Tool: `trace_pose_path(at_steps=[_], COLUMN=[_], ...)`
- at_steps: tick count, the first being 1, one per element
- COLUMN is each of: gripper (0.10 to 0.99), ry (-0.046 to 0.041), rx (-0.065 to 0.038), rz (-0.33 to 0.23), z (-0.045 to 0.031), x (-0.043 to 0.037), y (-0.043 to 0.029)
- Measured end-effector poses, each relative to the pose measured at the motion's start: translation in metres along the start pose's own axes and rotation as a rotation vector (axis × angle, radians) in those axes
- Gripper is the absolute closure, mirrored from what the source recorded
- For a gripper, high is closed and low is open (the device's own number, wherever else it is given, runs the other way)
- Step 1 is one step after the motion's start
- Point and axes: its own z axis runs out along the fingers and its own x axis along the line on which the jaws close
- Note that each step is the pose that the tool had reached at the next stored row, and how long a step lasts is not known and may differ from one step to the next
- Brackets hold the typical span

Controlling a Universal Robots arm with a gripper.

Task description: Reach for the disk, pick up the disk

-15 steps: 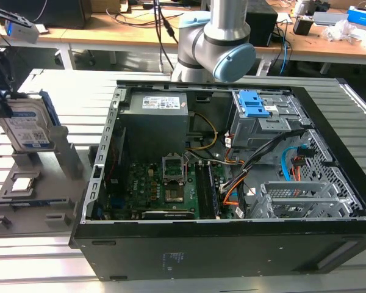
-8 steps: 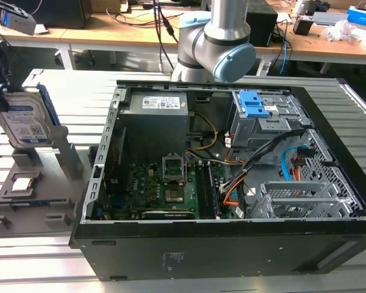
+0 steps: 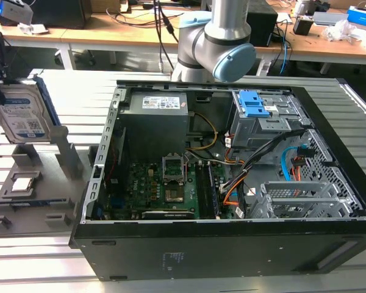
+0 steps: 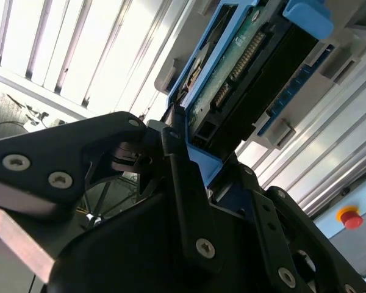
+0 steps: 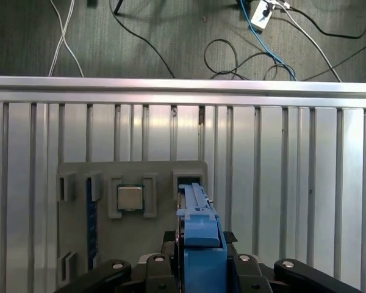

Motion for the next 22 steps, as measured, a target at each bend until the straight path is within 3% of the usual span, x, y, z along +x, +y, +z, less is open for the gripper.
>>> trace_pose_path(at_steps=[7, 18, 22], gripper=[0.718, 0.718, 0.718], ry=[0.0000, -0.0001, -0.0001], rx=[-0.001, -0.003, -0.003], rz=[0.000, 0.000, 0.000], z=[-0.0129, -0.0434, -0.0505], x=[0.0001, 0.0003, 0.0004], y=[-0.0005, -0.0012, -0.0014])
